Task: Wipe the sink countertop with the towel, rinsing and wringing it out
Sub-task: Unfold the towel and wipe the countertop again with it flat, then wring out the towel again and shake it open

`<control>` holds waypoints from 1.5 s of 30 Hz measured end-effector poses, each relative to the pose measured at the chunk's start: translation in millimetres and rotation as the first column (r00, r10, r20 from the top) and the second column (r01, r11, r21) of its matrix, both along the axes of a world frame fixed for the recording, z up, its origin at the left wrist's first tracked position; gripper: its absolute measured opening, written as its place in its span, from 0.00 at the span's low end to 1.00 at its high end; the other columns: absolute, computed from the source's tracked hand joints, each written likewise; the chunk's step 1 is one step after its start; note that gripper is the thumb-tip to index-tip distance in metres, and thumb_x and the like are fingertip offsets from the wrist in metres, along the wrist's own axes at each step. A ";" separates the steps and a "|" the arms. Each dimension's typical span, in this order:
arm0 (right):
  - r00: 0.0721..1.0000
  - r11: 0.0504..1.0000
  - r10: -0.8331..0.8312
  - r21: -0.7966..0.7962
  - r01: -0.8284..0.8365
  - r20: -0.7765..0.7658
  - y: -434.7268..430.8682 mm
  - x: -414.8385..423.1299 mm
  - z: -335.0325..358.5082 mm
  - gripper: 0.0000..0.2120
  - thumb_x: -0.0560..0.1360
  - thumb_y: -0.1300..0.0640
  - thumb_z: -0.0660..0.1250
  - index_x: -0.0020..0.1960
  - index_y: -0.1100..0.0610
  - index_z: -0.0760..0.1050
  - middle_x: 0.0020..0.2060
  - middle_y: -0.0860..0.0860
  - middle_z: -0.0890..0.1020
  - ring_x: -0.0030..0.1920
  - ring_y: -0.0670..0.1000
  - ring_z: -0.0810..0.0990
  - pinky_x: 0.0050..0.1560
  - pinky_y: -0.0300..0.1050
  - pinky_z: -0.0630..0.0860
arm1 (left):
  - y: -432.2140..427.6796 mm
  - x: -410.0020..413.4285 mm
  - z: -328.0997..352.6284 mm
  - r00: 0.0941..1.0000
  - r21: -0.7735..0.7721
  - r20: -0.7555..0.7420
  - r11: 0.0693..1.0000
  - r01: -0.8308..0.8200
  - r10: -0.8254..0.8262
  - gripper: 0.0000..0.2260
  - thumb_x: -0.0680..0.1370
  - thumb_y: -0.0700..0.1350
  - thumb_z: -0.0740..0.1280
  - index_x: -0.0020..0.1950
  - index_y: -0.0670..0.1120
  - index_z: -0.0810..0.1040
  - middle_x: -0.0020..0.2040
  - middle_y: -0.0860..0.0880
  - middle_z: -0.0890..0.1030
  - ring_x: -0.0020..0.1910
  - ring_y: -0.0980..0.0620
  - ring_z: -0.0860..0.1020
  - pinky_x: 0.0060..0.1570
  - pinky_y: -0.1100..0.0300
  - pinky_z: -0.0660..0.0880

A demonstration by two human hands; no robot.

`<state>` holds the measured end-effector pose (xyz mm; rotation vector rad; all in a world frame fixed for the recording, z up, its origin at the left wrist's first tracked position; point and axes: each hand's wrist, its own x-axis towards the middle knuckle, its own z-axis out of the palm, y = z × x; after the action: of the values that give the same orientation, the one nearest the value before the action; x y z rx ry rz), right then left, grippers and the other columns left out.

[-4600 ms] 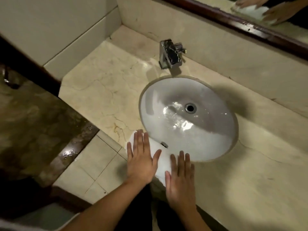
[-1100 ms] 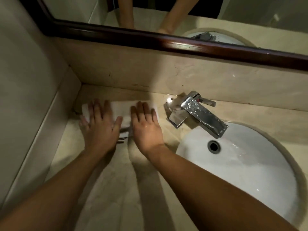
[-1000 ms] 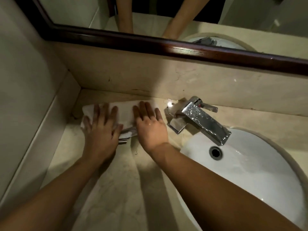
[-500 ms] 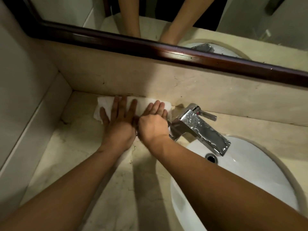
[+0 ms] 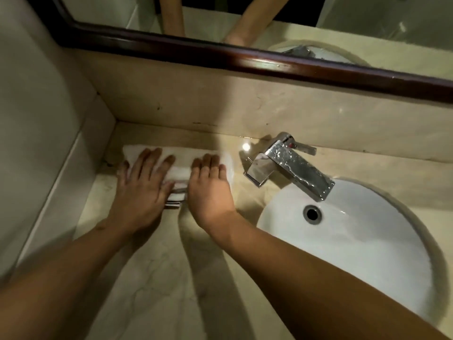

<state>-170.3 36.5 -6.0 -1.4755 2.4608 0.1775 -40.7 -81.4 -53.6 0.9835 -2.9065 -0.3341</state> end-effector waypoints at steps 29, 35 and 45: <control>0.927 0.989 -0.018 0.142 -0.039 0.375 132.3 34.5 48.9 0.52 0.61 0.34 0.80 0.75 0.55 0.63 0.61 0.56 0.79 0.57 0.59 0.79 0.55 0.49 0.75 | 68.4 39.6 94.3 0.793 0.231 0.469 0.921 0.315 -0.389 0.23 0.71 0.59 0.75 0.60 0.56 0.68 0.56 0.53 0.80 0.52 0.48 0.79 0.47 0.54 0.74; 0.317 0.913 -0.342 0.233 0.335 0.885 196.8 18.4 129.5 0.21 0.64 0.52 0.81 0.55 0.54 0.83 0.49 0.52 0.88 0.50 0.54 0.87 0.56 0.57 0.83 | 81.8 30.6 144.5 0.962 0.480 -0.011 0.842 0.245 -0.274 0.30 0.63 0.61 0.79 0.64 0.66 0.74 0.57 0.63 0.79 0.58 0.58 0.76 0.58 0.52 0.77; 0.022 0.607 -0.066 0.023 0.794 0.998 320.2 -23.9 243.5 0.26 0.65 0.67 0.77 0.61 0.53 0.83 0.56 0.56 0.87 0.59 0.56 0.85 0.59 0.51 0.81 | 251.6 -70.2 225.3 0.914 0.715 0.150 -0.680 0.162 0.376 0.47 0.68 0.75 0.71 0.77 0.46 0.72 0.74 0.40 0.71 0.69 0.40 0.72 0.69 0.41 0.70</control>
<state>-194.2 356.7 237.5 -0.3118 1.6015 -1.3874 -111.0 170.2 171.7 0.8964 -0.6894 -3.1929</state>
